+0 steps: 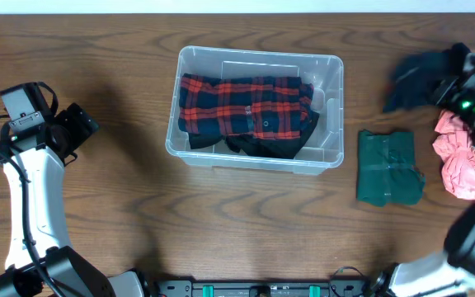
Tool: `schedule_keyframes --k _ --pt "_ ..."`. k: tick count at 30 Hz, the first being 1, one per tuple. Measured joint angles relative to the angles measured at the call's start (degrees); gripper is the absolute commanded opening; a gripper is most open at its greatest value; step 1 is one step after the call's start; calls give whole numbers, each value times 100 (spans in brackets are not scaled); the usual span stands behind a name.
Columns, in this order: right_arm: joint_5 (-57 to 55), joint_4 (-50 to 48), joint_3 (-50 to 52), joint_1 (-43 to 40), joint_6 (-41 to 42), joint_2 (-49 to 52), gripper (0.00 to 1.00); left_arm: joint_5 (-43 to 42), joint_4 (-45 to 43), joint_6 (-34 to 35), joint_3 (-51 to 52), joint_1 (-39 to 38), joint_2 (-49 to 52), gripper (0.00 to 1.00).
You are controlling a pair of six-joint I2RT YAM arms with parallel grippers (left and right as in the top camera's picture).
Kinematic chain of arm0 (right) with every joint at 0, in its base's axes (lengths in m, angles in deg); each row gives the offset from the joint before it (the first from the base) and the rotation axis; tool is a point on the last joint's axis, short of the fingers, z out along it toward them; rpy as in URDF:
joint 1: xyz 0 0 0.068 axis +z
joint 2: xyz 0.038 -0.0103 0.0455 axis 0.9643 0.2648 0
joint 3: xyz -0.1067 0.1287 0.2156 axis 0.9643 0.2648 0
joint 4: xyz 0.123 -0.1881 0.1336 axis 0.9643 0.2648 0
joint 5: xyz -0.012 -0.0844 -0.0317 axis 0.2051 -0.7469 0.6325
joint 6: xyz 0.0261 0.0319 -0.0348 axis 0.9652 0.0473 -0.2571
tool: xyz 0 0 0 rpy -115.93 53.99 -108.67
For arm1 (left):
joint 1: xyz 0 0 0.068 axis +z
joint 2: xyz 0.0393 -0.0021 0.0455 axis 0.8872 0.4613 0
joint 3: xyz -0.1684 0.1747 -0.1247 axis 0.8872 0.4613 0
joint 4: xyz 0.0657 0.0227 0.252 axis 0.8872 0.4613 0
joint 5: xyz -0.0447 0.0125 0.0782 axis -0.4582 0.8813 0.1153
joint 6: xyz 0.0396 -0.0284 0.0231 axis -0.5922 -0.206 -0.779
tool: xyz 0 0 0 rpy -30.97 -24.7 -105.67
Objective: Pack container
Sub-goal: 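Carry the teal garment with the right gripper into the bin and release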
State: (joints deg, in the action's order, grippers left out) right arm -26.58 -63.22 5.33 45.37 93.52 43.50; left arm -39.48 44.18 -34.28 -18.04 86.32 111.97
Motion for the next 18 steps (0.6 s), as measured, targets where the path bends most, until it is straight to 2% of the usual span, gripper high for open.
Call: schedule_keyframes --k 8,12,18 --pt "98 -11 -13 492 494 -2031 1 0 -2 2 0 0 0 98" --pt "149 -52 -13 1137 713 -2409 1 0 -2 0 0 0 0 98" --pt "-155 -208 -13 2535 1088 -2389 1 0 -2 0 0 0 0 98"
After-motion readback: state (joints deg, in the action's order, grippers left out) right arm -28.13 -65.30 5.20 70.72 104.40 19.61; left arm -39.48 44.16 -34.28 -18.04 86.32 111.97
